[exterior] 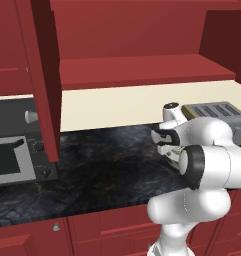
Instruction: Open the cabinet and setup a tea strainer by placing it in the bowl upright.
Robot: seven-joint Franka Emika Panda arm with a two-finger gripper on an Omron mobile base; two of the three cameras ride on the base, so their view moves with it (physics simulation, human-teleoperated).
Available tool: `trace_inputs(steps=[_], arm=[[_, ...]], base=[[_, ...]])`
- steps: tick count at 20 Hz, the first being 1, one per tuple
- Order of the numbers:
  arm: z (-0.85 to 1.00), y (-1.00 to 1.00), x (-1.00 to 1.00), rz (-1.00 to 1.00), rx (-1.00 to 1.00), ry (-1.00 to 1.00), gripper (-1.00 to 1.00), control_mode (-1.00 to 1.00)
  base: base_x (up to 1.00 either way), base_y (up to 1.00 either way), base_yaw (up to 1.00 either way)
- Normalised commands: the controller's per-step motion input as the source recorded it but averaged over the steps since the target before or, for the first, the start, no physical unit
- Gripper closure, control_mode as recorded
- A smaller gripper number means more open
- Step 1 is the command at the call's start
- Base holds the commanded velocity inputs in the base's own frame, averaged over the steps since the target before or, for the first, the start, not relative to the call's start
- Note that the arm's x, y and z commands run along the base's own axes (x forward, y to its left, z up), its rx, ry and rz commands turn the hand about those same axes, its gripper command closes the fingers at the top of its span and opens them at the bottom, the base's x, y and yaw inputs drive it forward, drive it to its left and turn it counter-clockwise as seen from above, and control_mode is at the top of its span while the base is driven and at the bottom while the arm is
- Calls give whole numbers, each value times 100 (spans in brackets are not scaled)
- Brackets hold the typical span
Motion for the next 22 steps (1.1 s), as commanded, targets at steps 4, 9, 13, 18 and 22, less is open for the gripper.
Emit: trace_inputs(steps=[4, 9, 13, 18, 22], arm=[[14, 0, 0, 0, 0, 0, -100, -100], [26, 0, -15, -1, 0, 0, -100, -100], [33, -1, -24, -1, 0, 0, -100, -100], [41, -1, -44, -3, 0, -3, -100, -100], [61, 0, -64, 0, 0, -7, -100, -100]], base=[[0, 0, 0], [0, 0, 0], [0, 0, 0], [0, 0, 0], [0, 0, 0]])
